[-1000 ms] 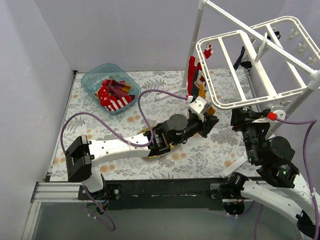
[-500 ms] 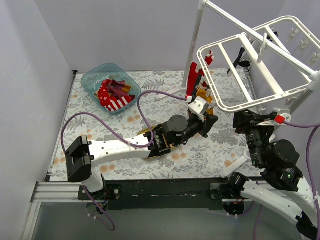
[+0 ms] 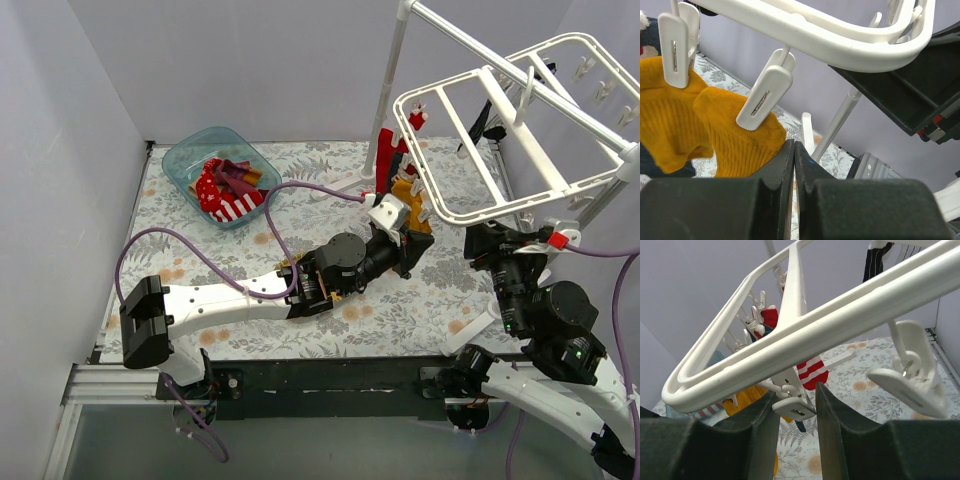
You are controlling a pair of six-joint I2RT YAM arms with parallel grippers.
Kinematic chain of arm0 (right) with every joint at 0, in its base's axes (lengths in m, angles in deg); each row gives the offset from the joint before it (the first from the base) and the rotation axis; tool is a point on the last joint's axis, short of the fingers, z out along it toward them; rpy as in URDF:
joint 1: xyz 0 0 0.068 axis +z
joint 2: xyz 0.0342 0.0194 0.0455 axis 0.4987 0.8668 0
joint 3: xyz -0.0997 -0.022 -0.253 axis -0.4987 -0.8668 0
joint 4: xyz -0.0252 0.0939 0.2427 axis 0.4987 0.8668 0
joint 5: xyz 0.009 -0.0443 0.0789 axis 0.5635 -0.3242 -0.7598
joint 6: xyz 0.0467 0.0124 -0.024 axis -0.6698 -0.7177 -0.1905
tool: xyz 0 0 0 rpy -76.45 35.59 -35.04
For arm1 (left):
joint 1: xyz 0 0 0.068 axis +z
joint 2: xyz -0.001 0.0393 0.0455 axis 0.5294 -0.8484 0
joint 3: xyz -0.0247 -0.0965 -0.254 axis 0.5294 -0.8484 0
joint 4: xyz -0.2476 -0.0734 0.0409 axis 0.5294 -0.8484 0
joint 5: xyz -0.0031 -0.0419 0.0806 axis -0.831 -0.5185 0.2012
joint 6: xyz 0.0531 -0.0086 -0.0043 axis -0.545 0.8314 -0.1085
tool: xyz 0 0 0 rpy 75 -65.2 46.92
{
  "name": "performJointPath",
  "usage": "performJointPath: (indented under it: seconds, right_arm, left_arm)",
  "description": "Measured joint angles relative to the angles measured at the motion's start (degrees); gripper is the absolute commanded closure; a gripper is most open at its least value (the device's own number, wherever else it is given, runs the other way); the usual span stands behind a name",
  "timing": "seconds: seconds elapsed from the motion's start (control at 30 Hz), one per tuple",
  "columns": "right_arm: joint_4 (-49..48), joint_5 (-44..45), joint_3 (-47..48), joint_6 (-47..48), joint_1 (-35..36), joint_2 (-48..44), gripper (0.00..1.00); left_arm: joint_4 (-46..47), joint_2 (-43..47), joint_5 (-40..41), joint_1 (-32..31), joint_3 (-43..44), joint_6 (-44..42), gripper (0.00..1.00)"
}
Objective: Remove the socks clipped to the hanger
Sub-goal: Remove the sock from the hanger.
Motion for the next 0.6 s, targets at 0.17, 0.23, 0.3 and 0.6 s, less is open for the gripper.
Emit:
performJointPath:
  seconds: [0.17, 0.23, 0.3, 0.6]
  right_arm:
    - [1.27, -1.2, -1.9, -0.79, 0.0, -2.03, 0.44]
    - [1.62, -2.03, -2.86, -1.4, 0.0, -3.3, 0.39]
    - [1.79, -3.34, -4.02, -1.7, 0.0, -4.81, 0.35]
    - [3.32, -7.87, -11.17, -4.28, -0.02, -11.34, 0.23]
  left_arm:
    - [-1.11, 0.02, 0.07, 0.0, 0.02, 0.09, 0.99]
    - [-1.77, 0.04, 0.15, 0.0, 0.0, 0.26, 0.98]
    - [-2.21, 0.04, 0.35, 0.0, 0.02, 0.44, 0.98]
    - [-3.23, 0.04, 1.55, 0.0, 0.02, 0.46, 0.98]
